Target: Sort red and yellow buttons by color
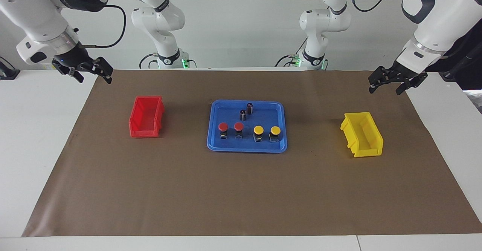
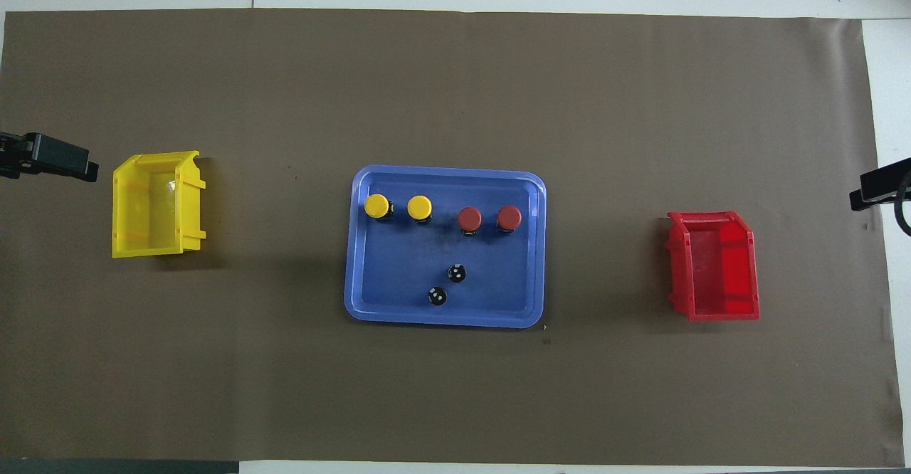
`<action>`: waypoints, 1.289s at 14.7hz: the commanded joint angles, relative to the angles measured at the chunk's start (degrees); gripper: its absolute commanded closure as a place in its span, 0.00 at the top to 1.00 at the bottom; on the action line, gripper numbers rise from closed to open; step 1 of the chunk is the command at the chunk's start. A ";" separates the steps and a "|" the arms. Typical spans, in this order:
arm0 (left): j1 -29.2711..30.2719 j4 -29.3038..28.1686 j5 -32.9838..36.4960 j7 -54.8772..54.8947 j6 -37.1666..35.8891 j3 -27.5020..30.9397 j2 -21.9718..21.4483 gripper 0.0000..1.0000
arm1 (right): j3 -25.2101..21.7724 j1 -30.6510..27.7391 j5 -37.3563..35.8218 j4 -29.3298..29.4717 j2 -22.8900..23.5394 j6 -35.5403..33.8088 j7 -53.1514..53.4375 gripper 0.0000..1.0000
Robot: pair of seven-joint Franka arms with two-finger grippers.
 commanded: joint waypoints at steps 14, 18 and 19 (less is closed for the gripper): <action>-0.60 -1.09 3.62 -0.94 2.42 -0.49 -1.58 1.00 | 0.21 1.70 -0.10 0.55 0.31 4.08 -0.52 1.00; -0.07 -1.08 3.62 -0.94 3.39 -0.49 -1.49 1.00 | 0.30 3.37 1.84 4.31 2.84 2.16 0.01 1.00; -0.16 -1.09 3.62 -0.94 2.96 -0.49 -1.49 1.00 | 0.74 5.56 1.75 7.90 5.56 0.07 2.10 1.00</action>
